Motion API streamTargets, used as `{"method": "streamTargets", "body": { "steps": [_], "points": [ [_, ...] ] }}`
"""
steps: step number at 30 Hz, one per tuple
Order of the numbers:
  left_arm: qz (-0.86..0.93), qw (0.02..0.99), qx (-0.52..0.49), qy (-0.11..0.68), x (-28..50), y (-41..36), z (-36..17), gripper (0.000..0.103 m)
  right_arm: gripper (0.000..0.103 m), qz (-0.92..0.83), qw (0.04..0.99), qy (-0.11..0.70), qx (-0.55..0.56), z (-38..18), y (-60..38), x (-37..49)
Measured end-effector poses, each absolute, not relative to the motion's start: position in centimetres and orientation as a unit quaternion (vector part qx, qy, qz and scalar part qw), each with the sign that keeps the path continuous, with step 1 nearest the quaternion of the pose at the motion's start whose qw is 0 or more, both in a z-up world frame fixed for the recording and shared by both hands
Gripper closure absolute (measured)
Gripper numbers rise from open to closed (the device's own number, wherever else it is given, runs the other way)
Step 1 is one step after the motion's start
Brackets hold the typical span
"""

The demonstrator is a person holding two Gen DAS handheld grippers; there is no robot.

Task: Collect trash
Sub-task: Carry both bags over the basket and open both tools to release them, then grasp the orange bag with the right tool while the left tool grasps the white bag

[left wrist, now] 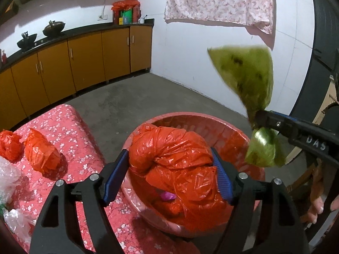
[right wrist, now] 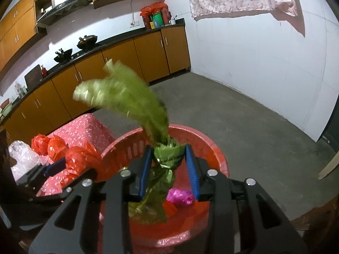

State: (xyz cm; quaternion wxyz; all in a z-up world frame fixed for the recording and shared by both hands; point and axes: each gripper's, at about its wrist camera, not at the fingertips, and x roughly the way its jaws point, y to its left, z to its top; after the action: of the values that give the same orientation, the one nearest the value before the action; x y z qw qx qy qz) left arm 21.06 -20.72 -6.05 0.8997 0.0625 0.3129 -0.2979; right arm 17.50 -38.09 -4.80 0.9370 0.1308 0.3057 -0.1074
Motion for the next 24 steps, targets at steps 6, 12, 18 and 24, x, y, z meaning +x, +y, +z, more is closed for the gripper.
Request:
{"method": "streamTargets", "body": {
  "steps": [6, 12, 18, 24],
  "points": [
    [-0.288, 0.899, 0.052, 0.325, 21.7, -20.3, -6.6, 0.023, 0.053, -0.11, 0.935, 0.297, 0.158, -4.9, -39.3, 17.0],
    [-0.273, 0.903, 0.031, 0.331, 21.6, -18.7, -6.5, 0.023, 0.049, -0.125, 0.933, 0.298, 0.157, -5.1, -39.8, 16.3],
    [-0.246, 0.915, 0.021, 0.319, 20.4, -15.9, -5.8, 0.018, 0.036, -0.126, 0.941, 0.292, 0.116, -4.8, -37.9, 15.8],
    [-0.208, 0.928, 0.007, 0.31, 18.7, -11.9, -5.2, 0.014, 0.034, -0.103, 0.946, 0.29, 0.102, -4.5, -35.9, 15.9]
  ]
}}
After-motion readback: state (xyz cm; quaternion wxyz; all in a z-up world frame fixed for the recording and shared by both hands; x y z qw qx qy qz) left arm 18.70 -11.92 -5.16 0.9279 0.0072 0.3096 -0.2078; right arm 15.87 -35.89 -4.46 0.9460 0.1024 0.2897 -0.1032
